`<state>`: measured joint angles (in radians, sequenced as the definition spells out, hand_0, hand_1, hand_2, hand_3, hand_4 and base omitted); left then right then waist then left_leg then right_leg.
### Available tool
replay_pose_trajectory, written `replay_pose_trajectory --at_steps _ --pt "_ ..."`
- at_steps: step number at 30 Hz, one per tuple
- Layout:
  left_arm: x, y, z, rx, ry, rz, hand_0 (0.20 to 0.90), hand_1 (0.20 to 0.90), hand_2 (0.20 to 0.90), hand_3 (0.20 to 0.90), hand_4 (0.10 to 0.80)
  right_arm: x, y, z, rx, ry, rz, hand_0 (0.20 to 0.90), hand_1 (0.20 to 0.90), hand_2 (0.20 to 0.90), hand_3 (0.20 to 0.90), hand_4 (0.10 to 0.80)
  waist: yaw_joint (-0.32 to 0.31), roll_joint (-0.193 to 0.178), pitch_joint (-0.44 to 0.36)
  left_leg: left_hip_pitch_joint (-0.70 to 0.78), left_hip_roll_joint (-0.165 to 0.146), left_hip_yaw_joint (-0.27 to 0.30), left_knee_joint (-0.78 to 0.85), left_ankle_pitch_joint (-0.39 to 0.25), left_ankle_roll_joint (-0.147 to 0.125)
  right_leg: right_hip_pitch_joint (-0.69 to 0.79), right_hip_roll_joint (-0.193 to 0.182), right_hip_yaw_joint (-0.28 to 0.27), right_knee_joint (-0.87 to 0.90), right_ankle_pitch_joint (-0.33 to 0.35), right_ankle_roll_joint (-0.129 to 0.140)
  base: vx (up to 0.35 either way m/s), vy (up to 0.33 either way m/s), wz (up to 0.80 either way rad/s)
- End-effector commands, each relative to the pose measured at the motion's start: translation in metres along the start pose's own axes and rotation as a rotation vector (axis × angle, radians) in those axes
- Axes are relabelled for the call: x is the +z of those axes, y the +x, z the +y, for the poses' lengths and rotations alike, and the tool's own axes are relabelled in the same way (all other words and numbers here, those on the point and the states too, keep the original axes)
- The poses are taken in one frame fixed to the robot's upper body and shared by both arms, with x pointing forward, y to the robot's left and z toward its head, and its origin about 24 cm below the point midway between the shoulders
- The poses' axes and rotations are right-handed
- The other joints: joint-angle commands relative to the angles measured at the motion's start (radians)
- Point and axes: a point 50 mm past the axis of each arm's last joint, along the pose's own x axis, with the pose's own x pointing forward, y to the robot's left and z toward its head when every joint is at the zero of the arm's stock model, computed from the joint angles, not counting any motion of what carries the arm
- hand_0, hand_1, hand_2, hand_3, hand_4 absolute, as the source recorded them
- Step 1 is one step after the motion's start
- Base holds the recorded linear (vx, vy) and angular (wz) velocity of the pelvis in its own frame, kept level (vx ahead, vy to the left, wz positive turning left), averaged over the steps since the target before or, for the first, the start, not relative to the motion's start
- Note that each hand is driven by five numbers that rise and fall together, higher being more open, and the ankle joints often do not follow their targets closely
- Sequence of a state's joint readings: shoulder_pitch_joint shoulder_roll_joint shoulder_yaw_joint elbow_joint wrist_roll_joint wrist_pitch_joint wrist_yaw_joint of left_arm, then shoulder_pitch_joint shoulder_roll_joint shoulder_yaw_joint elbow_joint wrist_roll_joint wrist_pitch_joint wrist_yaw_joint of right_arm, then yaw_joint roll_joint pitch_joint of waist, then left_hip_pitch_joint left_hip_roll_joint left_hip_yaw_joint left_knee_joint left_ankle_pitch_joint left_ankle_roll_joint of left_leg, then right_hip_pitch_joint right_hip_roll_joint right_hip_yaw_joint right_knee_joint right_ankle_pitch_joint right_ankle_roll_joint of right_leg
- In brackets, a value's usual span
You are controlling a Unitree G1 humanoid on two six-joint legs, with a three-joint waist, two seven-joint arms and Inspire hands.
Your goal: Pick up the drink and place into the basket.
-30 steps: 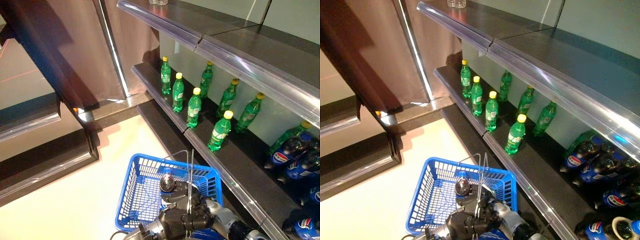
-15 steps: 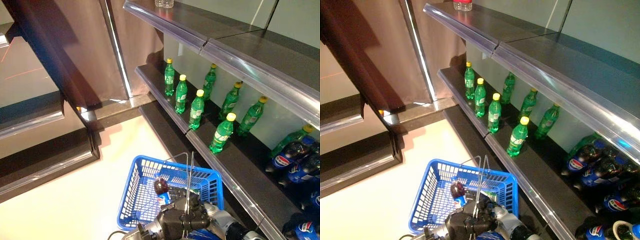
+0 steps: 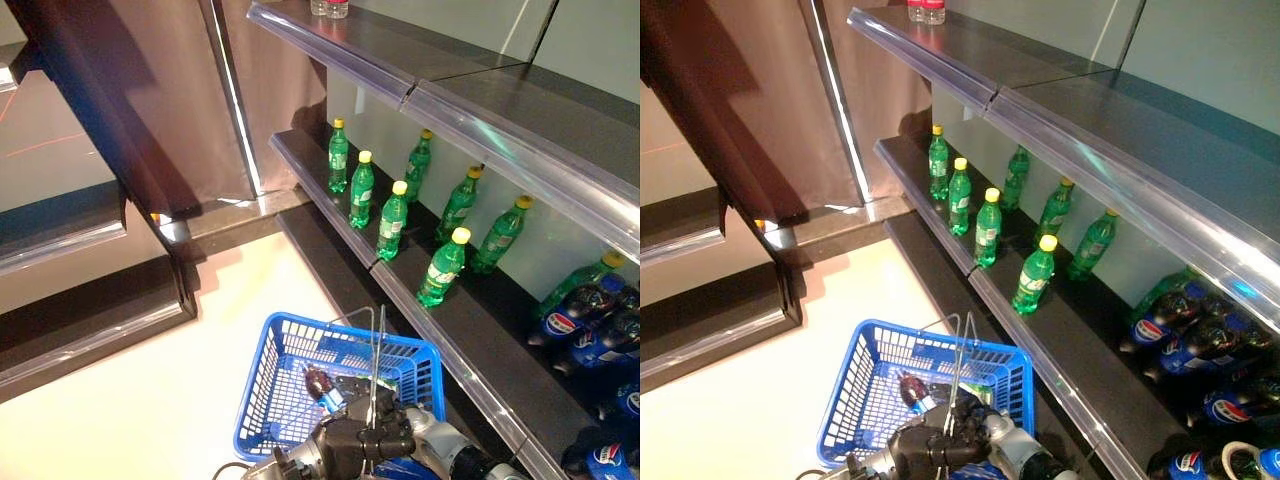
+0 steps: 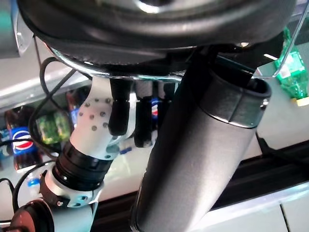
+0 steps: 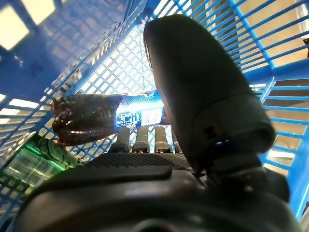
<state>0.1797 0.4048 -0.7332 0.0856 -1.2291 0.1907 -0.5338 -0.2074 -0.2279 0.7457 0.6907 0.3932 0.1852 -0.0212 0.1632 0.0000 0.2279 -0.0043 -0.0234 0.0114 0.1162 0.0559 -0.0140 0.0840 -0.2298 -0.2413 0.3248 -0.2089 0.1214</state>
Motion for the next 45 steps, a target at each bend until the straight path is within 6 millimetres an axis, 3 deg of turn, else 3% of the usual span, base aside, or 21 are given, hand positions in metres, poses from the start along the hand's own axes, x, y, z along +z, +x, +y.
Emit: replay_pose_trajectory --at_steps 1,4,8,15,20,30,36,45 --pt "0.031 0.043 -0.120 -0.732 0.028 -0.203 0.300 0.300 0.300 0.200 0.100 0.069 -0.001 0.025 0.012 0.003 -0.304 0.900 0.900 0.900 0.900 0.800 0.008 -0.006 -0.014 0.013 0.069 -0.027 0.106 -0.079 -0.052 -0.010 -0.063 0.015 -0.198 0.296 0.076 -0.036 0.005 0.00" --pt "0.044 0.035 -0.120 -0.719 0.045 -0.238 0.300 0.300 0.300 0.200 0.100 0.091 -0.018 0.014 -0.031 0.027 -0.429 0.900 0.900 0.900 0.900 0.800 -0.005 -0.007 -0.013 0.020 0.073 -0.018 0.097 -0.080 -0.053 -0.012 -0.057 0.021 -0.200 0.292 0.075 -0.041 0.012 -0.01" --pt "0.063 0.025 -0.119 -0.676 0.058 -0.333 0.300 0.300 0.300 0.200 0.100 0.102 -0.042 -0.001 -0.080 0.044 -0.578 0.900 0.900 0.900 0.900 0.800 -0.025 -0.008 -0.014 0.029 0.079 -0.003 0.084 -0.078 -0.049 -0.015 -0.051 0.031 -0.202 0.289 0.077 -0.038 0.013 -0.02" --pt "0.103 -0.003 -0.105 -0.498 0.178 -0.606 0.300 0.300 0.300 0.200 0.100 0.100 -0.090 -0.030 -0.180 0.000 -0.744 0.900 0.900 0.900 0.900 0.800 -0.060 -0.020 -0.034 0.051 0.095 0.026 0.066 -0.078 -0.047 -0.010 -0.040 0.049 -0.213 0.282 0.077 -0.034 -0.008 -0.12" --pt "0.122 -0.021 -0.101 -0.413 0.258 -0.719 0.300 0.300 0.300 0.200 0.100 0.106 -0.110 -0.050 -0.255 -0.001 -0.823 0.900 0.900 0.900 0.900 0.800 -0.065 -0.026 -0.045 0.065 0.105 0.031 0.061 -0.074 -0.053 0.002 -0.029 0.054 -0.220 0.279 0.067 -0.017 -0.018 -0.08" --pt "0.128 -0.034 -0.097 -0.354 0.312 -0.767 0.300 0.300 0.300 0.200 0.100 0.107 -0.130 -0.055 -0.287 -0.039 -0.894 0.900 0.900 0.900 0.900 0.800 -0.070 -0.022 -0.066 0.092 0.119 0.039 0.045 -0.064 -0.061 0.022 -0.018 0.053 -0.215 0.265 0.057 -0.002 0.004 -0.03" --pt "0.125 -0.036 -0.092 -0.323 0.306 -0.766 0.300 0.300 0.300 0.200 0.100 0.123 -0.154 -0.055 -0.270 0.017 -1.089 0.900 0.900 0.900 0.900 0.800 -0.071 -0.017 -0.069 0.098 0.126 0.035 0.051 -0.061 -0.066 0.027 -0.009 0.048 -0.199 0.253 0.050 0.000 0.000 0.00" --pt "0.123 -0.036 -0.092 -0.297 0.290 -0.795 0.300 0.300 0.300 0.200 0.100 0.127 -0.177 -0.062 -0.523 0.079 -1.239 0.900 0.900 0.900 0.900 0.800 -0.082 -0.002 -0.080 0.098 0.128 0.040 0.057 -0.061 -0.069 0.027 -0.005 0.048 -0.186 0.240 0.046 0.000 0.000 0.00"
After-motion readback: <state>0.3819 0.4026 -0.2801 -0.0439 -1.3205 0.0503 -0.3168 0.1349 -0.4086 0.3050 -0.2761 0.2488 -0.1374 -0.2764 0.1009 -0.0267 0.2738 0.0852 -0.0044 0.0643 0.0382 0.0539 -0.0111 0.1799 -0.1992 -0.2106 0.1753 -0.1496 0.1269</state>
